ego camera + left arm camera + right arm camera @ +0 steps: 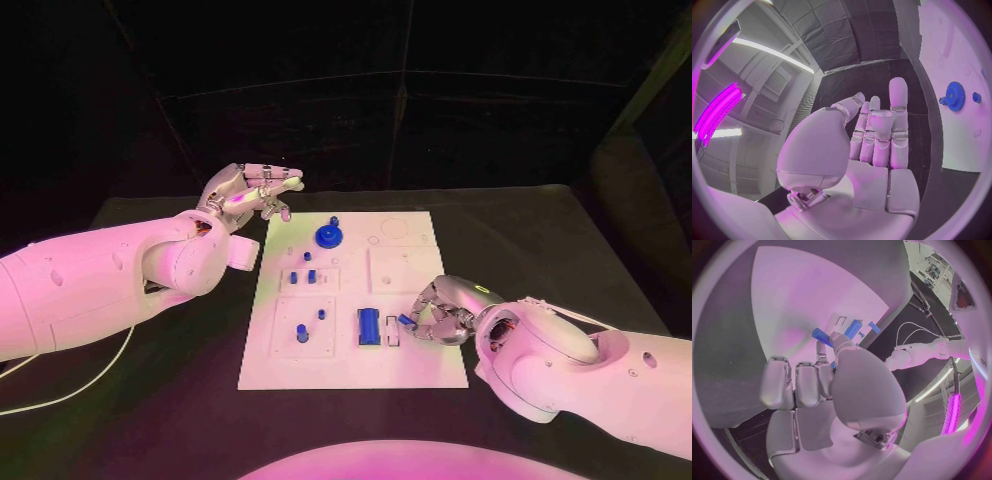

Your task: Assemble the parts on the task board

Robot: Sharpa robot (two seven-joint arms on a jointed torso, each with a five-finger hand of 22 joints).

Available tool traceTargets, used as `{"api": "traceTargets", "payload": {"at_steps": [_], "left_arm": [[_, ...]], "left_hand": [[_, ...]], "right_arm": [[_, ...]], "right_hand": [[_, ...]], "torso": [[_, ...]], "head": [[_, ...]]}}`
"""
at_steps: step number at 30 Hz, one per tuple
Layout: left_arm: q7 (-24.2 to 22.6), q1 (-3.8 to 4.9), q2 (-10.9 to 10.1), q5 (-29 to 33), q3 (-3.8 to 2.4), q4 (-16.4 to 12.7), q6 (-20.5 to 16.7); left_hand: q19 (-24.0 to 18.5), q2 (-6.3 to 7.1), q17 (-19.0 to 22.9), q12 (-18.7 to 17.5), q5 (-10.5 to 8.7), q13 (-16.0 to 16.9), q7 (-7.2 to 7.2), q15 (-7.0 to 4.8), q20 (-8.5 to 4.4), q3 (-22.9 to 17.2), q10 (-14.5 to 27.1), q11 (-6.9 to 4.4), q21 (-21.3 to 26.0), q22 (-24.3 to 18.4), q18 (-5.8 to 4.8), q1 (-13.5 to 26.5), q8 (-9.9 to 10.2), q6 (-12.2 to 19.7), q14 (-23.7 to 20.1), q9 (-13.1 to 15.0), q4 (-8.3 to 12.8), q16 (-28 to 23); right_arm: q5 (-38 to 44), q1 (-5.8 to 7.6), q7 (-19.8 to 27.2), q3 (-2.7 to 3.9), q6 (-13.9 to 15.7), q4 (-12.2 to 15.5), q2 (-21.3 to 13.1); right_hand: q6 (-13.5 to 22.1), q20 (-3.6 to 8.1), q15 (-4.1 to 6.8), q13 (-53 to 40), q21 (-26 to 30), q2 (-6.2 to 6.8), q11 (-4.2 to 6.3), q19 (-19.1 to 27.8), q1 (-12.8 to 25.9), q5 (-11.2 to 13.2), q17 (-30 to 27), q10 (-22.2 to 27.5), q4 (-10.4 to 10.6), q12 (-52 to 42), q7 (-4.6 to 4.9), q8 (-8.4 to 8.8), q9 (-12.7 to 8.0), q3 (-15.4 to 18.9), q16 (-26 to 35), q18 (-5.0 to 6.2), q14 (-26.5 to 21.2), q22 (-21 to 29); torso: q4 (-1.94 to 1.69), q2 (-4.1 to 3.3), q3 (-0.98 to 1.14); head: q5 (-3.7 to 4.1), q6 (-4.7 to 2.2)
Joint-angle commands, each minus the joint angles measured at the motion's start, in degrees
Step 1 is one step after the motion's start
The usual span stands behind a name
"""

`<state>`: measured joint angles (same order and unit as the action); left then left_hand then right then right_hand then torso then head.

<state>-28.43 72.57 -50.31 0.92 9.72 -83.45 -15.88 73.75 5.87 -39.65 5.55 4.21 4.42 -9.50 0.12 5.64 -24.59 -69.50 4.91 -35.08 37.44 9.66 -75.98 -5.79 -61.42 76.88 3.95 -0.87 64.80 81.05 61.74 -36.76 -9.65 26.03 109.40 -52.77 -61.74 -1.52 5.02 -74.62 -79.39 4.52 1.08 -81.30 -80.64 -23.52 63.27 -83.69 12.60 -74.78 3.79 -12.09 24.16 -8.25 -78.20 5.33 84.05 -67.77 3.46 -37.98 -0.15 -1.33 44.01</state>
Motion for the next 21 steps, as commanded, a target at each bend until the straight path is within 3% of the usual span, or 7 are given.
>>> {"api": "traceTargets", "payload": {"at_steps": [1,9,21], "left_arm": [[-0.97,0.09,-0.02,0.06,-0.05,-0.19,-0.04],[-0.62,0.10,-0.02,0.04,-0.05,-0.29,0.27],[0.19,0.11,0.13,0.04,-0.05,-0.14,0.99]], "left_hand": [[0.18,-0.26,0.01,0.39,0.19,-0.07,0.18,-0.10,0.04,0.07,0.31,0.11,0.41,-0.10,0.79,-0.09,-0.10,0.29,-0.18,-0.01,0.27,0.30],[0.20,-0.25,-0.01,0.37,0.18,-0.09,0.14,-0.07,0.04,0.12,0.37,0.14,0.42,-0.10,0.78,-0.01,-0.07,0.34,-0.17,-0.02,0.21,0.33],[0.27,-0.28,-0.01,0.35,0.13,-0.13,0.03,0.04,0.12,0.44,0.60,0.27,0.48,-0.15,0.74,0.61,0.01,0.56,-0.18,-0.05,-0.28,0.41]], "right_arm": [[-2.01,0.07,0.79,0.01,-0.10,-0.46,0.81],[-2.75,0.06,0.49,0.01,-1.78,-1.92,2.80],[-3.54,0.06,-0.47,0.01,-2.95,-3.06,4.41]], "right_hand": [[-1.19,0.18,0.01,-4.45,-0.20,0.16,0.17,-0.35,1.86,-2.89,0.01,-0.92,0.90,-0.22,-0.48,0.15,0.18,0.24,-0.23,-1.07,1.94,-0.11],[-2.49,0.41,0.29,-4.61,-0.15,0.12,0.52,-0.40,4.00,-3.47,-0.12,-1.27,1.86,-0.41,-0.92,0.01,0.47,0.80,-0.16,-1.05,1.91,-0.06],[-3.96,0.78,0.67,-4.84,-0.28,0.11,0.96,-0.71,6.24,-2.06,-0.38,-1.70,2.83,-0.65,-1.48,-0.08,0.80,1.71,0.02,-1.12,1.86,-0.44]], "torso": [[0.09,0.00,0.00],[0.00,-0.04,0.03],[0.14,0.05,0.09]], "head": [[-0.06,0.04],[-0.07,0.11],[0.04,0.03]]}}
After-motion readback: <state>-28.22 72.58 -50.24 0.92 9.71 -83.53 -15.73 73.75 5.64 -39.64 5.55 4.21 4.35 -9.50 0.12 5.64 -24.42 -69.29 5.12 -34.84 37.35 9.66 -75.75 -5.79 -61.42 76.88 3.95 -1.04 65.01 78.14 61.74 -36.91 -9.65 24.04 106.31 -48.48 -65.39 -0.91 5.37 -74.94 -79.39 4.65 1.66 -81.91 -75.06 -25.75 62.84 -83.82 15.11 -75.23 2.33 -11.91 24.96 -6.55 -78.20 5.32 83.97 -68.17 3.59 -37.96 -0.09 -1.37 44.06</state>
